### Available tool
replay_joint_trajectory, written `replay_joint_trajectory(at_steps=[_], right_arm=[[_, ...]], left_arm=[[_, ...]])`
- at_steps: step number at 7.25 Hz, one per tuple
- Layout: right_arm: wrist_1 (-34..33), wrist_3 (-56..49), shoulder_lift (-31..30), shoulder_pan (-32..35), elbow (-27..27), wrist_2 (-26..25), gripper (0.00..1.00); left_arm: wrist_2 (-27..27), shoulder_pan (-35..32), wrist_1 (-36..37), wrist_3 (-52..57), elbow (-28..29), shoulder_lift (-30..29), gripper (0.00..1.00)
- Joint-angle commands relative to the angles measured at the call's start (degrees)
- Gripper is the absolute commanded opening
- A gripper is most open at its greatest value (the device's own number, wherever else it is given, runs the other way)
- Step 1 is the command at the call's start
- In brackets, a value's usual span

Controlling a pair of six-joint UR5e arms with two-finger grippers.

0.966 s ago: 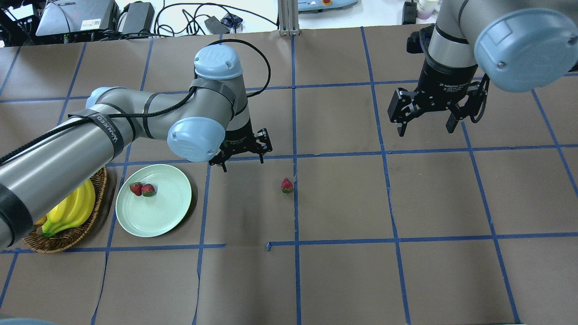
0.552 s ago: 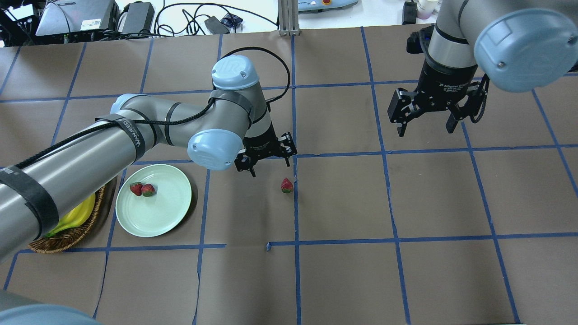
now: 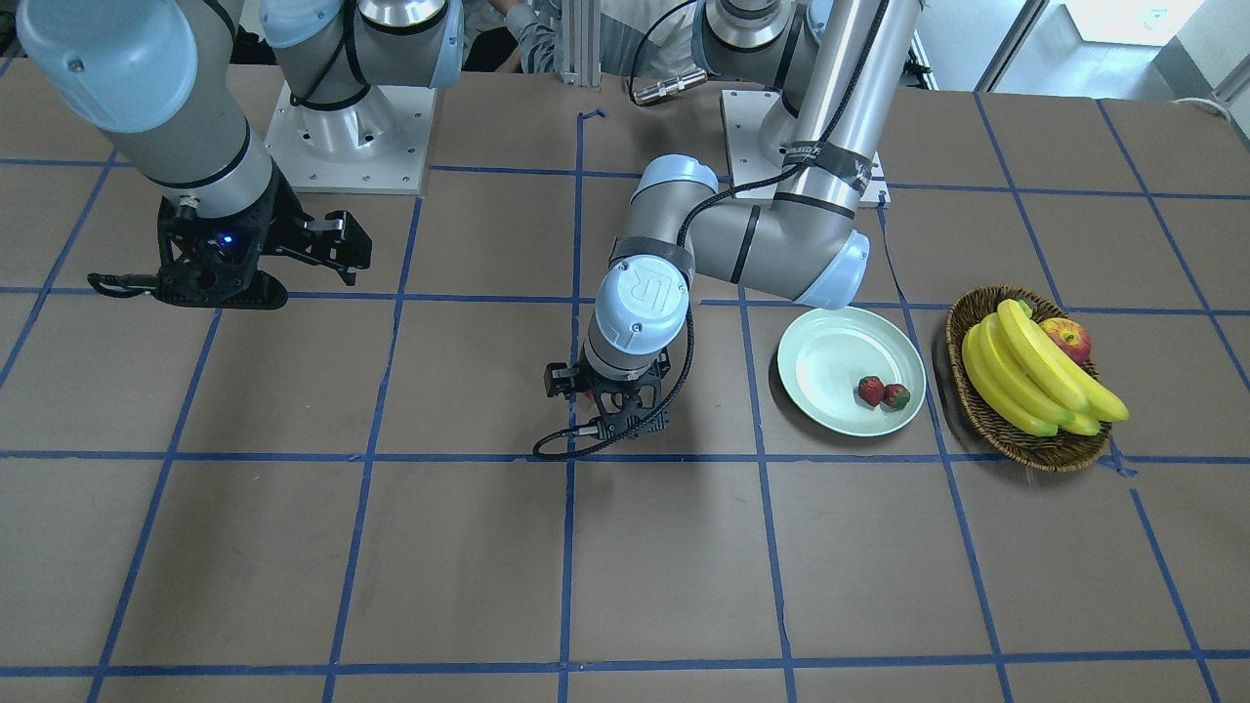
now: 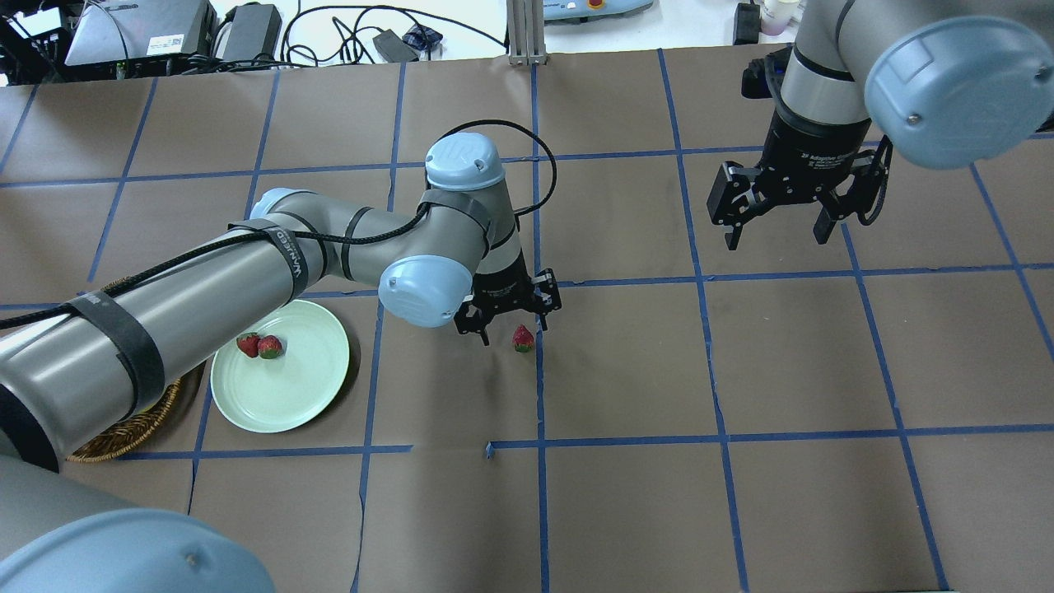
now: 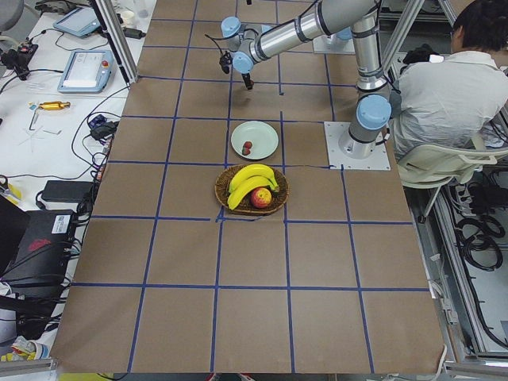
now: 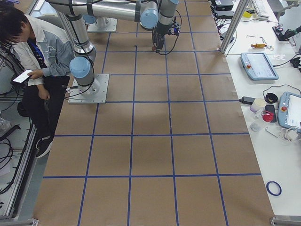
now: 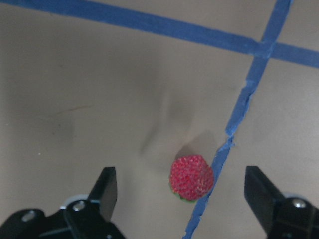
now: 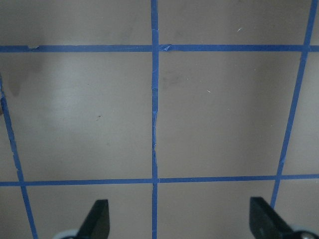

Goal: Collect all strawberries into plate
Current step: 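Lower the left gripper and grasp the last strawberry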

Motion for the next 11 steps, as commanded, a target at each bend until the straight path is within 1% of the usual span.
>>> replay_joint_trajectory(at_steps=[1,3,4,6,9,10,11], right_arm=[[0.0,0.0,0.0,0.0,0.0,0.1,1.0],[0.0,-0.2,0.1,0.0,0.0,0.1,1.0],[0.0,-0.3,0.3,0.0,0.0,0.1,1.0],[0.0,-0.3,0.4,0.0,0.0,0.1,1.0],[0.0,-0.3,0.4,0.0,0.0,0.0,1.0],[-0.1,-0.6,0.4,0.0,0.0,0.0,1.0],[-0.1,-0.6,0.4,0.0,0.0,0.0,1.0]], left_arm=[[-0.1,-0.6,0.5,0.0,0.1,-1.7,0.78],[0.0,-0.6,0.5,0.2,0.1,-1.8,0.1],[0.0,-0.6,0.6,0.4,0.3,-1.7,0.0],[0.1,-0.6,0.5,3.1,0.4,-1.2,0.0],[1.1,0.5,-0.3,5.2,1.5,1.2,0.0],[3.1,4.0,-3.5,7.7,1.7,2.5,0.0],[4.5,7.9,-5.1,14.1,1.4,3.7,0.0]])
